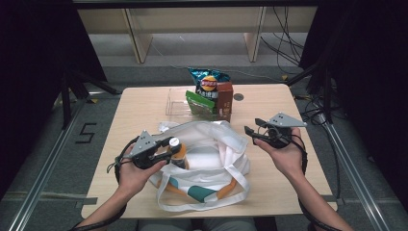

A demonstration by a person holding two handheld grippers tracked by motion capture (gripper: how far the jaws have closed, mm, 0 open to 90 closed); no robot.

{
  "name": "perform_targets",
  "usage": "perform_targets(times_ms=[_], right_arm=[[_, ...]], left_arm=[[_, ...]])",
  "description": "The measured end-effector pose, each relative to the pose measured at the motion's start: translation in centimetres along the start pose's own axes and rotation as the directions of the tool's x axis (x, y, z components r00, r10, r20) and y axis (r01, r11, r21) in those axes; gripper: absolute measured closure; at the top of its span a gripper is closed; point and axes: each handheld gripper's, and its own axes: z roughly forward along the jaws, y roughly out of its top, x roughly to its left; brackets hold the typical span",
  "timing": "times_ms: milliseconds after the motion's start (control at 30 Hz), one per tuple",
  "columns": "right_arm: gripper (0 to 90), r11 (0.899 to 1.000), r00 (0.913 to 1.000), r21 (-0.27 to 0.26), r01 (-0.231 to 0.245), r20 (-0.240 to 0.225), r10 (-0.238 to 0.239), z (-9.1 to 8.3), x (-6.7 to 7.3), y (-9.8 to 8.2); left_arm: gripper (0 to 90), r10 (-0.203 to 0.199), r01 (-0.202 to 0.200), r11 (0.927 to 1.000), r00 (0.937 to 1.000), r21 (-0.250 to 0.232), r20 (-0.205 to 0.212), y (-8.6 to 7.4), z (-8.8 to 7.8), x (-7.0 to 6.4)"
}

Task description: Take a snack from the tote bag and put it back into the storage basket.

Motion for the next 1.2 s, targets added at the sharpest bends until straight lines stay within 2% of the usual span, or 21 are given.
perform_targets(times_ms=[200,367,467,500,733,833,967,1033,1100,1200], right_arm=[[46.9,1.0,0.9999,0.003,-0.01,-0.001,0.01,-0.1,0.0,0.0],[46.9,1.0,1.0,-0.002,0.007,-0.001,-0.007,0.0,-0.1,0.0],[46.9,1.0,0.9999,0.003,-0.016,-0.002,0.016,-0.1,0.0,0.0],[46.9,1.0,1.0,-0.006,0.003,0.001,-0.003,0.0,-0.2,0.0],[46.9,1.0,1.0,-0.011,0.003,0.007,-0.002,-0.1,-0.2,0.0],[46.9,1.0,0.9999,-0.007,-0.013,0.006,0.013,-0.1,-0.1,0.0],[46.9,1.0,1.0,-0.011,0.001,0.01,-0.001,-0.1,-0.2,0.0],[46.9,1.0,0.9999,-0.007,-0.013,0.008,0.014,-0.1,-0.1,0.0],[46.9,1.0,1.0,-0.012,0.003,0.005,-0.003,-0.1,-0.2,0.0],[46.9,1.0,1.0,-0.013,0.003,0.002,-0.003,-0.1,-0.2,0.1]], left_arm=[[58.5,-0.008,0.009,0.9998,0.9999,-0.016,0.007,0.2,-0.1,0.0],[58.6,-0.005,0.005,0.9996,1.0,-0.027,0.008,0.9,-0.4,0.0],[58.6,-0.008,0.008,0.9995,0.9999,-0.032,0.011,1.2,-0.6,0.1],[58.6,-0.009,0.01,0.9992,0.9998,-0.039,0.016,1.3,-0.6,0.1],[58.6,-0.012,0.013,0.9987,0.9997,-0.049,0.022,2.0,-0.6,0.3],[58.6,-0.015,0.016,0.9987,0.9997,-0.049,0.02,2.3,-0.7,0.4],[58.6,-0.007,0.009,0.9985,0.9997,-0.055,0.022,2.6,-0.7,0.4],[58.7,-0.012,0.014,0.9979,0.9996,-0.064,0.024,2.9,-0.8,0.5],[58.7,-0.022,0.024,0.9968,0.9994,-0.076,0.026,3.1,-0.8,0.6],[58.7,-0.021,0.023,0.9965,0.9996,-0.08,0.02,3.4,-1.0,0.8]])
